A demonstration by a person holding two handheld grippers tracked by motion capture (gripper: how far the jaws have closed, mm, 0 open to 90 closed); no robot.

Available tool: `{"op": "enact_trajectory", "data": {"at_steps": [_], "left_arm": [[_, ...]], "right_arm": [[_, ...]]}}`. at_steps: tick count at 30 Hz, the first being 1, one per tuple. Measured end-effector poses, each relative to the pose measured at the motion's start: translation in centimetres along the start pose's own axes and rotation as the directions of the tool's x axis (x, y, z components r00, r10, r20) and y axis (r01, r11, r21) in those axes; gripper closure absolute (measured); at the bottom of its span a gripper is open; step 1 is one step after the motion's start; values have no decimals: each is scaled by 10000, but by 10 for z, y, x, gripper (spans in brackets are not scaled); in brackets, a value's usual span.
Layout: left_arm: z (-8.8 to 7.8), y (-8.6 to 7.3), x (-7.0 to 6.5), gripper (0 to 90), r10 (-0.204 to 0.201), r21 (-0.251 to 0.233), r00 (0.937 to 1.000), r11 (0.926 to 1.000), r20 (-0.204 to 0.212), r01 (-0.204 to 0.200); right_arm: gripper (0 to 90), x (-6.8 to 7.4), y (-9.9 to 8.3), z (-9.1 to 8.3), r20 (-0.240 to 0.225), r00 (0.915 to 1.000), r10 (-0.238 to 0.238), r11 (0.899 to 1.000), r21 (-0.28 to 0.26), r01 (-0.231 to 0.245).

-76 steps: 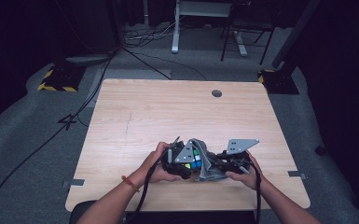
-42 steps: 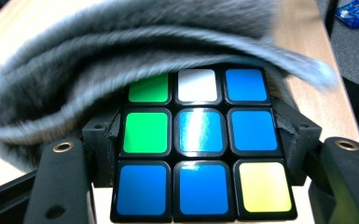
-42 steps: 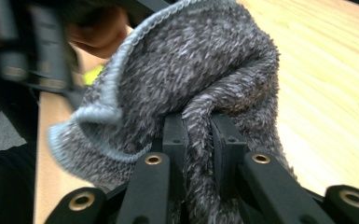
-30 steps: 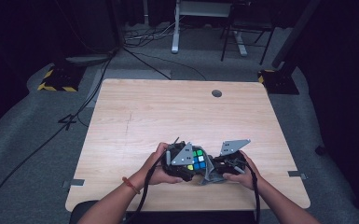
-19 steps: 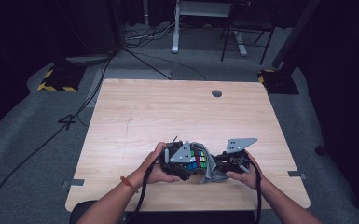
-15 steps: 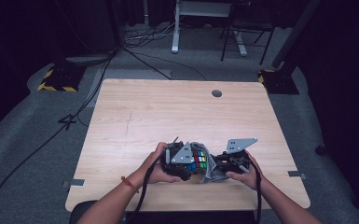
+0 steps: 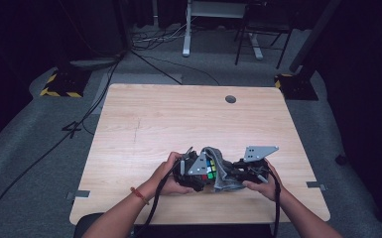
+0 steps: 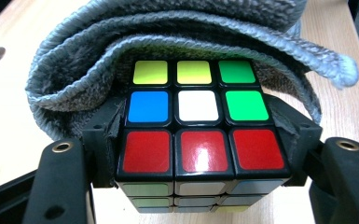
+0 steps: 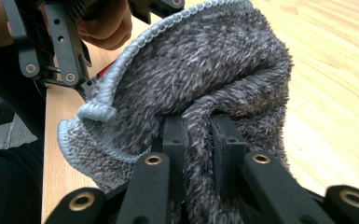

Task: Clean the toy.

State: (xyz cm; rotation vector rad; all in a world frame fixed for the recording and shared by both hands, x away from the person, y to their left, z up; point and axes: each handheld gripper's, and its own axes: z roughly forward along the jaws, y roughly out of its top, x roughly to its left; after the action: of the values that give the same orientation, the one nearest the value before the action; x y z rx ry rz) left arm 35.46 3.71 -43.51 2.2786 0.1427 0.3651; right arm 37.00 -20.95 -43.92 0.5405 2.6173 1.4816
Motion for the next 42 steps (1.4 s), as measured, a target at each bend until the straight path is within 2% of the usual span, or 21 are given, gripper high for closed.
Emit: {"op": "enact_trajectory", "data": {"at_steps": [3,5,8,11,13,17,19,22,27,31,35,37,39,40,42], "left_arm": [[-4,1,0,333,-123,-307,9999,9994,113,126],[-6,3,-1,333,-60,-486,9999,9988,131,66],[-10,6,-2,333,-38,-769,9996,9970,283,59],[-15,8,-1,333,9,-1016,9998,9948,222,14],[-16,8,0,333,-42,-1085,9997,9941,257,70],[-14,5,2,332,-96,-838,9997,9964,207,113],[-12,2,5,332,-154,-641,9998,9978,105,160],[-9,-2,8,332,-328,-495,9993,9982,200,338],[-11,2,1,333,-196,-847,9990,9961,394,229],[-14,9,-5,332,42,-1068,9988,9943,482,10],[-21,12,-4,333,-55,-1567,9989,9876,475,129],[-24,13,-3,333,-76,-1653,9992,9861,387,139],[-24,12,-2,333,-77,-1606,9991,9869,426,145],[-23,10,-1,333,-205,-1646,9987,9860,461,279],[-23,8,3,332,-383,-1708,9977,9842,553,473]], "right_arm": [[781,0,0,2,162,9998,-73,10000,15,73],[780,1,-2,5,300,9993,-242,9993,288,233],[778,0,-5,12,291,9993,-225,9978,632,206],[776,-2,-8,18,242,9996,-138,9958,912,116],[776,-2,-9,20,94,9999,-44,9963,858,36],[779,0,-8,18,54,9999,-149,9964,836,144],[778,0,-6,14,-11,9999,-148,9979,634,148],[777,1,-2,6,-102,9999,-91,9998,158,92],[777,2,1,-1,52,9998,-212,9996,-158,213],[778,1,-1,6,358,9988,-327,9991,288,317],[777,0,-5,15,238,9993,-291,9966,773,272],[777,2,-7,21,110,9991,-407,9938,1036,393],[777,3,-7,21,-167,9994,-292,9957,878,306],[778,4,-5,19,-308,9992,-247,9969,740,269],[779,3,-5,17,-257,9993,-271,9973,678,288]]}}
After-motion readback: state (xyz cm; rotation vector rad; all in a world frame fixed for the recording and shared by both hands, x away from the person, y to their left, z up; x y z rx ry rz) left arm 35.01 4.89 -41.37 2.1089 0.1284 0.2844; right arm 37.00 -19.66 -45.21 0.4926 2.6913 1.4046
